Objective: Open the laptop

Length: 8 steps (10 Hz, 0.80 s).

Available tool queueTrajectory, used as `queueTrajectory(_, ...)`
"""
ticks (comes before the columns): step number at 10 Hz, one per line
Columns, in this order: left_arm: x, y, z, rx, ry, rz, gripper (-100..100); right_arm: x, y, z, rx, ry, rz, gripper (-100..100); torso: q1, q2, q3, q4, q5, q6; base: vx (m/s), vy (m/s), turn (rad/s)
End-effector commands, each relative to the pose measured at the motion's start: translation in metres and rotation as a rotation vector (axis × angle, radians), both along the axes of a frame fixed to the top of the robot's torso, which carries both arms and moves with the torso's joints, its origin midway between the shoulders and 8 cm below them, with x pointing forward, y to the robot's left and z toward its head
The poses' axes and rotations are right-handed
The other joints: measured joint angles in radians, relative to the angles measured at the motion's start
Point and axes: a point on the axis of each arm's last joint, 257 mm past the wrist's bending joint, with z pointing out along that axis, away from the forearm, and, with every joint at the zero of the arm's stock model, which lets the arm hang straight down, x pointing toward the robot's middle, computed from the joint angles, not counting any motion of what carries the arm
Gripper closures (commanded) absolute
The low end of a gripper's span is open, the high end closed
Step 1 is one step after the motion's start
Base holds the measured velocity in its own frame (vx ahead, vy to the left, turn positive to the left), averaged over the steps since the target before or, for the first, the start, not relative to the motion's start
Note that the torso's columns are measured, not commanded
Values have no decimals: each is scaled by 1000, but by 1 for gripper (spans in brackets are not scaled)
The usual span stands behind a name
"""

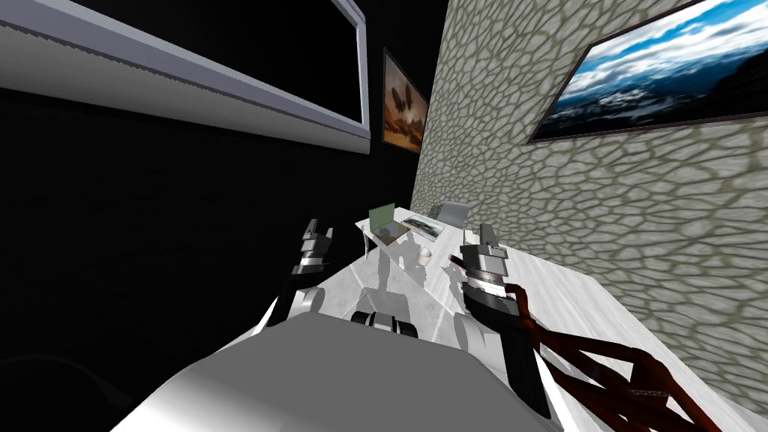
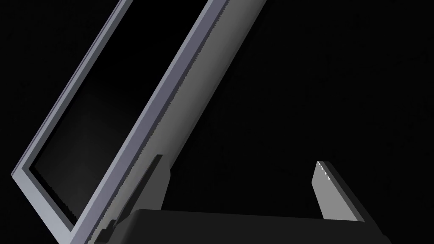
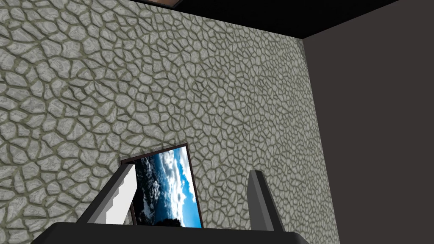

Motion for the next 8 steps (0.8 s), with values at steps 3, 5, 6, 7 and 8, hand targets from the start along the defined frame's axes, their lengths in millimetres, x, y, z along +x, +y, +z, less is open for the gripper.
queueTrajectory(3,4,-4,-3,73,44,-29,-100,0,0,0,0,1,0,0,2,115,-237,116,1,0,33,38,-52)
queueTrajectory(5,8,-6,-8,120,85,-43,-100,0,0,0,0,1,0,0,2,119,-242,120,1,0,49,79,-81)
queueTrajectory(6,9,-6,-11,144,109,-48,-100,0,0,0,0,1,0,0,1,120,-242,120,0,0,76,103,-97)
queueTrajectory(7,11,-6,-15,169,134,-53,-100,0,0,0,0,1,0,0,1,119,-242,120,0,0,84,140,-90)
queueTrajectory(8,12,-6,-19,193,161,-56,-100,0,0,0,0,1,0,0,2,119,-242,120,1,0,122,150,-106)
